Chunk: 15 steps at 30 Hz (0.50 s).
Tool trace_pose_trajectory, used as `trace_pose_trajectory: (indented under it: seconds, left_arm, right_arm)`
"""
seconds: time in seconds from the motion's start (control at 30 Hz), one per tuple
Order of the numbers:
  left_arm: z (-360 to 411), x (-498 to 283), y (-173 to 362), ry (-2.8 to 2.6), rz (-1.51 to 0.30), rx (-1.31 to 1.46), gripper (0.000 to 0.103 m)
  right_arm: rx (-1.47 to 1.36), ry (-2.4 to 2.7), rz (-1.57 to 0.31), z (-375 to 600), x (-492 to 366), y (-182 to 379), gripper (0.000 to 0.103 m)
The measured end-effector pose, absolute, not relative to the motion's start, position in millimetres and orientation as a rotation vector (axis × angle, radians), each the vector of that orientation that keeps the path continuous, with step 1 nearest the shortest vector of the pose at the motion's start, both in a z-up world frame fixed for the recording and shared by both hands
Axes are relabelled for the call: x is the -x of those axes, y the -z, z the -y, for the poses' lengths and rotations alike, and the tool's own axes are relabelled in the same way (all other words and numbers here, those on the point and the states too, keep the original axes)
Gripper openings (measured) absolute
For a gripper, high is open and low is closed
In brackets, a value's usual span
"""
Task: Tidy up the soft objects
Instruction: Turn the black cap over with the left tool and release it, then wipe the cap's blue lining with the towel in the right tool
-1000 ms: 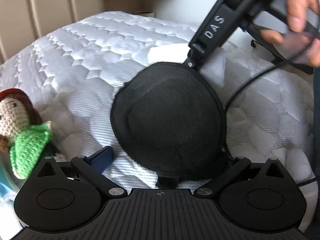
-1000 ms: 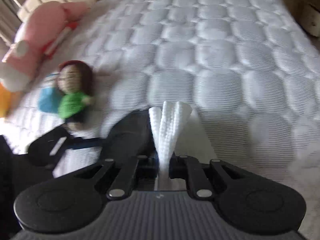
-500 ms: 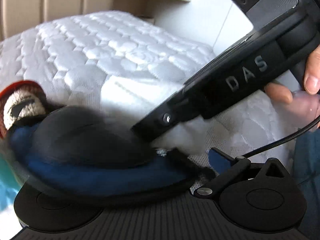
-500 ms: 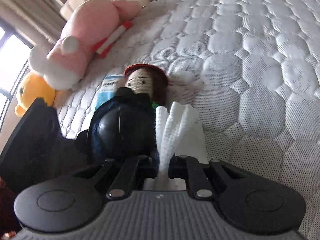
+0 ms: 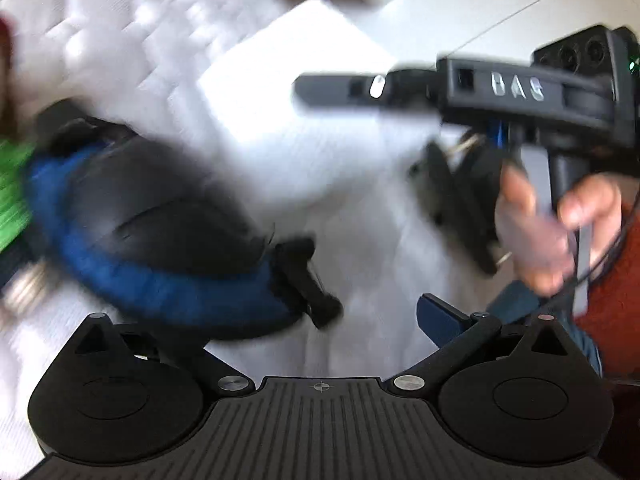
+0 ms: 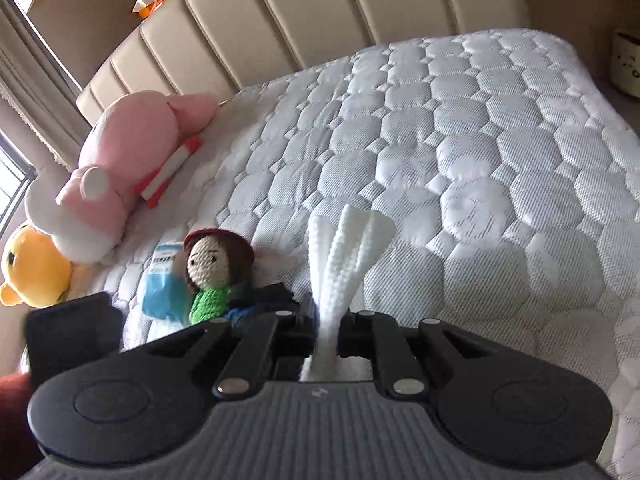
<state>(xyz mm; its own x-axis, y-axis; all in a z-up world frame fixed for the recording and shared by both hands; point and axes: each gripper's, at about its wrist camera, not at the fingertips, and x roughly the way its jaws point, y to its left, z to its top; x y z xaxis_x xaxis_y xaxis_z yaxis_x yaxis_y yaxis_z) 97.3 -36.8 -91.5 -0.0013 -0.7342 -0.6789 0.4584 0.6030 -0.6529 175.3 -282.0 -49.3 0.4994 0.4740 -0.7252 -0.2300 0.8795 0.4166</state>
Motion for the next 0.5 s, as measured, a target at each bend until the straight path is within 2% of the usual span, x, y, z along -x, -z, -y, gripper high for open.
trace_pose_trajectory:
  seconds: [0.1, 0.2, 0.33, 0.5]
  left_arm:
    - [10.1, -72.7, 75.0, 0.758, -1.304, 0.177, 0.103]
    - [-11.7, -52.2, 61.9, 0.6, -1.197, 0.111, 0.103]
    - [-14.2, -59.5, 53.9, 0.503, -1.078, 0.052, 0.103]
    - [6.0, -85.8, 50.3, 0.541, -1.012, 0.107, 0.103]
  right_arm:
    - [-0.255, -0.482, -0.943, 271.0, -170.6, 43.8, 0.012]
    - [-0.308, -0.597, -0.917, 260.9, -159.3, 29.6, 0.012]
    - [-0.431, -0.704, -1.013, 237.9, -168.4, 40.3, 0.012]
    - [-0.139, -0.584, -1.013, 200.0, -182.1, 55.8, 0.012]
